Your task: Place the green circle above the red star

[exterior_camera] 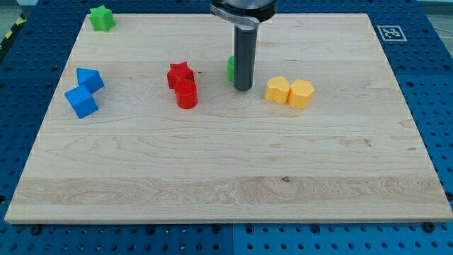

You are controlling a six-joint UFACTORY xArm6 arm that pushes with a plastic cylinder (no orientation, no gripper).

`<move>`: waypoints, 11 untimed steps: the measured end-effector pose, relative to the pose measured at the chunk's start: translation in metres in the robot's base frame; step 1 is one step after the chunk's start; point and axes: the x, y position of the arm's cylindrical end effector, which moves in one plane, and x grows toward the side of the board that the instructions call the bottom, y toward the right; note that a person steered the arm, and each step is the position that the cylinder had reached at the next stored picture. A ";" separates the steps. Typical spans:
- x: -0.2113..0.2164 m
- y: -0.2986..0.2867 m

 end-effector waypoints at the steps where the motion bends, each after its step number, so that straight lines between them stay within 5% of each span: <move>1: -0.006 0.000; 3: -0.013 0.034; 6: -0.042 -0.019; 8: -0.069 0.000; 11: -0.072 -0.074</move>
